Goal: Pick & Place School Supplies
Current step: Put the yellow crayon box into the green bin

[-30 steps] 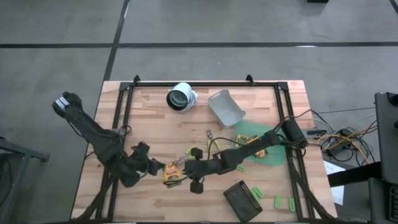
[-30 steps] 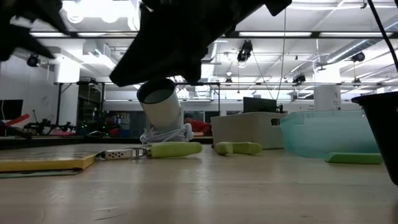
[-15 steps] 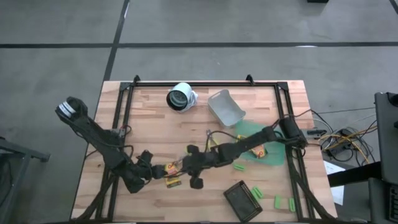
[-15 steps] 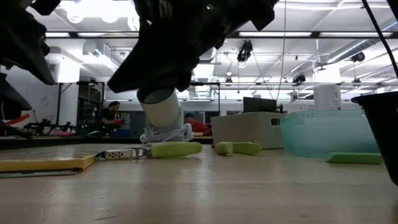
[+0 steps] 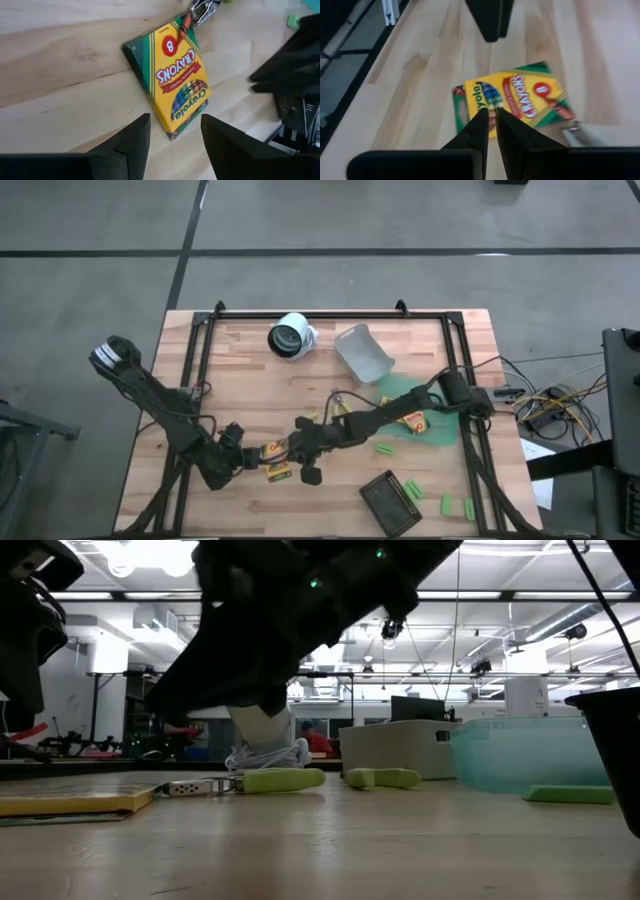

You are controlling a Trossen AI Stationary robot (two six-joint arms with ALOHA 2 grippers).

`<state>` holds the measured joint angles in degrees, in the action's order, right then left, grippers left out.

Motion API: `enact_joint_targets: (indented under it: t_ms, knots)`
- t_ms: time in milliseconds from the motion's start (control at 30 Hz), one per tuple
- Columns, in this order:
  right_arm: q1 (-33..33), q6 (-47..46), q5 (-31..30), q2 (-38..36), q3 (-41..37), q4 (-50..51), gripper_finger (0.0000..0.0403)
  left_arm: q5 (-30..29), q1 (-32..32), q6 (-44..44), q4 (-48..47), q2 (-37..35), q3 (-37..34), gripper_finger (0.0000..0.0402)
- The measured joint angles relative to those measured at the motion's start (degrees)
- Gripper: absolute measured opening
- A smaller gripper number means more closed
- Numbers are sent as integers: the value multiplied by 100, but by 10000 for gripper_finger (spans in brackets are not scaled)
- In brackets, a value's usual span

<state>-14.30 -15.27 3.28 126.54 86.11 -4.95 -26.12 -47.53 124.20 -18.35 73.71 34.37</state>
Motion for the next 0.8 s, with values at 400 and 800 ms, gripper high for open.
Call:
enact_joint_targets:
  t_ms: [400,800]
  knots:
    - [102,-15,-26,352,466,-14,34,-58,-14,-78,388,7,-401,181]
    - [173,-64,-42,427,463,8,34,-240,-15,-87,1281,13,-889,181]
